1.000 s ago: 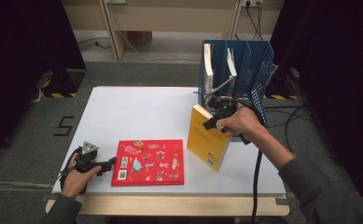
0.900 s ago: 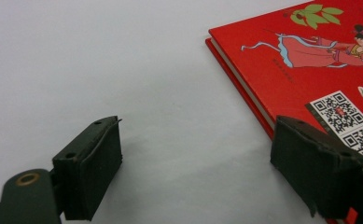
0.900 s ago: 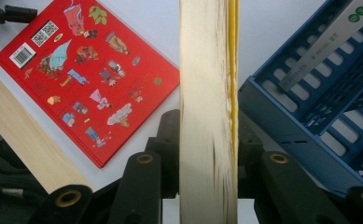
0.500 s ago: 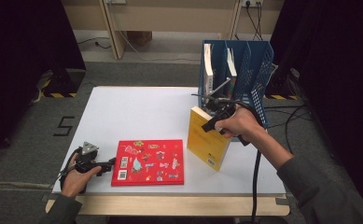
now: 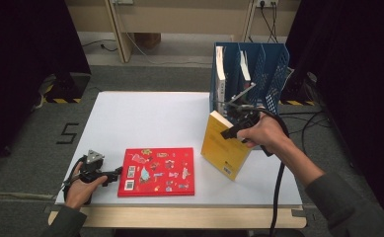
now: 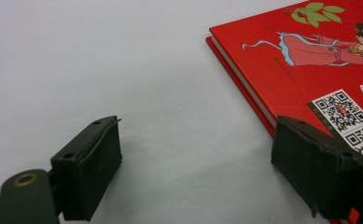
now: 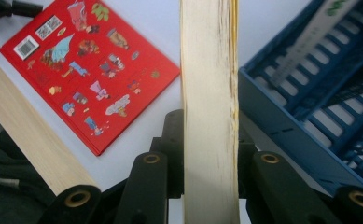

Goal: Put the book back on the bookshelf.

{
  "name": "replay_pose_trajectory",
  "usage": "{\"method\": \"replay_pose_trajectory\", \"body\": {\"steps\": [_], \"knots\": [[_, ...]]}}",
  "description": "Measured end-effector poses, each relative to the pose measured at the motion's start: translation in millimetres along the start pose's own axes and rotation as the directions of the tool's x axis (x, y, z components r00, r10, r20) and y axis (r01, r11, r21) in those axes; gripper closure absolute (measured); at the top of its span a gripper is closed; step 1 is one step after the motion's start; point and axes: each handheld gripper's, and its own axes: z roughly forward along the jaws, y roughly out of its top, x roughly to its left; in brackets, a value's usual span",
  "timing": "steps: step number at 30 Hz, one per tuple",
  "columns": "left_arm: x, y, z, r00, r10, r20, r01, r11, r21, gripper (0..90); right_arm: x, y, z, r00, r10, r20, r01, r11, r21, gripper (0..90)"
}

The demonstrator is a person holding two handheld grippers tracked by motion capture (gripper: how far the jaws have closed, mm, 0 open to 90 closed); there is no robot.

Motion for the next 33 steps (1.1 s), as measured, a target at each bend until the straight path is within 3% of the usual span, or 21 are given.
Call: {"method": "replay_pose_trajectory", "body": {"steps": [9, 12, 21, 29, 33], "knots": [[-0.2, 0.0, 0.1, 1.0, -0.002, -0.002, 0.002, 1.0, 0.0, 15.0, -14.7, -14.7, -41.2, 0.9981, 0.051, 0.036, -0.049, 0.997, -0.052, 75.4], [-0.2, -0.1, 0.1, 1.0, -0.003, -0.003, 0.003, 1.0, 0.0, 15.0, -20.0, -19.6, -52.3, 0.996, 0.068, 0.057, -0.066, 0.997, -0.042, 75.4], [-0.4, 0.1, 0.7, 1.0, -0.008, -0.006, 0.008, 1.0, -0.004, 14.9, -40.1, -26.3, -81.6, 0.982, 0.124, 0.142, -0.118, 0.992, -0.049, 75.4], [-0.4, 0.0, 0.9, 0.9999, -0.009, -0.006, 0.009, 0.9999, -0.007, 14.9, -64.4, -19.3, -98.7, 0.9695, 0.213, 0.121, -0.197, 0.971, -0.134, 75.4], [-0.4, -0.1, 1.0, 0.9999, -0.009, -0.006, 0.009, 0.9999, -0.007, 14.8, -71.5, -16.2, -103.3, 0.9649, 0.227, 0.132, -0.206, 0.966, -0.157, 75.3]]}}
